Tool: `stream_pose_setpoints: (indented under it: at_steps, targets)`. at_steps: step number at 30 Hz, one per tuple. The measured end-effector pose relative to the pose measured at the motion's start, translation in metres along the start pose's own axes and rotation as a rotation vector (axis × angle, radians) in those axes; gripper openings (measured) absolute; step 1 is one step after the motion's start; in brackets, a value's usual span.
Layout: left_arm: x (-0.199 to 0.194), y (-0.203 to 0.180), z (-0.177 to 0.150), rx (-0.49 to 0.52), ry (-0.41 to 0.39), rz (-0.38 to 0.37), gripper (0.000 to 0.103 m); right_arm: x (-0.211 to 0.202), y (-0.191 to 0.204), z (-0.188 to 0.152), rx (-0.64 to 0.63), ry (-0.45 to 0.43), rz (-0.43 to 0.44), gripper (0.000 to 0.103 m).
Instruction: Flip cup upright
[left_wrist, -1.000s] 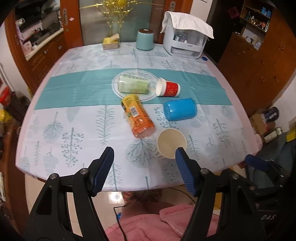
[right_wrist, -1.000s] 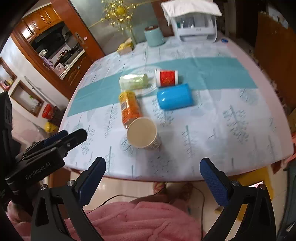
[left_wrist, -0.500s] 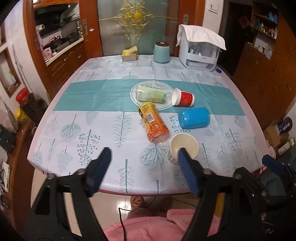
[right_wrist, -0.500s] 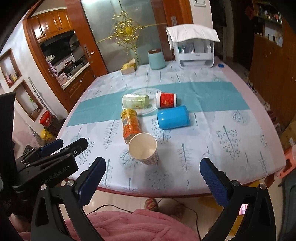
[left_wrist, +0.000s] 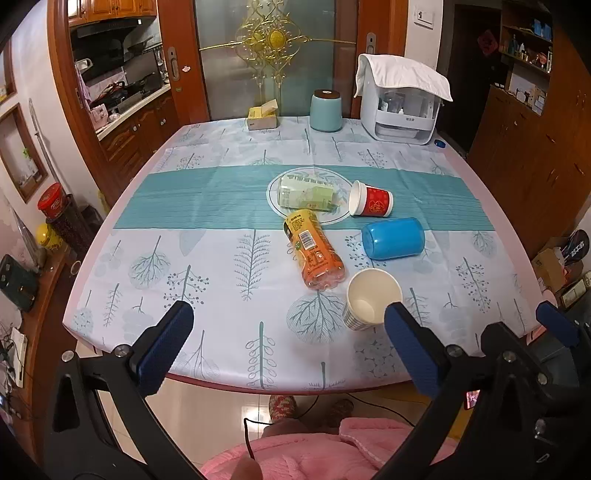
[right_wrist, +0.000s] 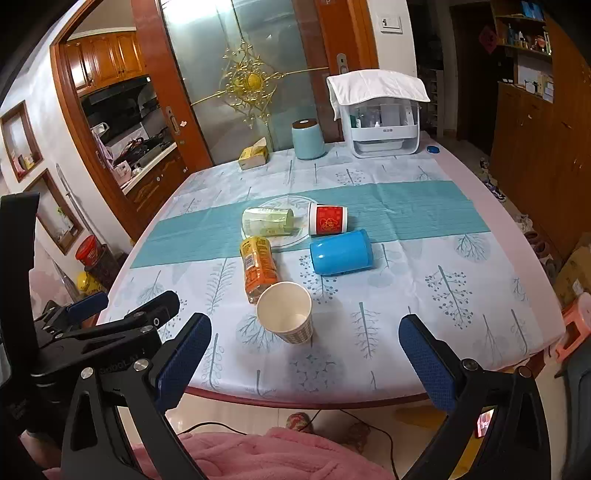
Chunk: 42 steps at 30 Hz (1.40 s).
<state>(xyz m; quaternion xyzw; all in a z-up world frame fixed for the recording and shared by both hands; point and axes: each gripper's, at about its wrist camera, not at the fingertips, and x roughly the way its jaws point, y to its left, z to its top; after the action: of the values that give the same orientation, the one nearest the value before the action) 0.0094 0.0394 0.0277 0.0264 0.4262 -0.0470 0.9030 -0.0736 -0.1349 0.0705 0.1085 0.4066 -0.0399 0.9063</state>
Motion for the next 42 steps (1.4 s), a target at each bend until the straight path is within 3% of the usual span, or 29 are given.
stream_pose_setpoints:
  at_steps: [18,42]
  targets:
    - [-0.009,-0.006,0.007,0.020,-0.058,0.022,0.103,-0.011,-0.005,0.005,0.003,-0.049,-0.042,0.103]
    - [0.007,-0.002,0.013,0.021,-0.023,0.027,0.103,0.009,-0.002,0.014,0.008,-0.009,-0.031,0.103]
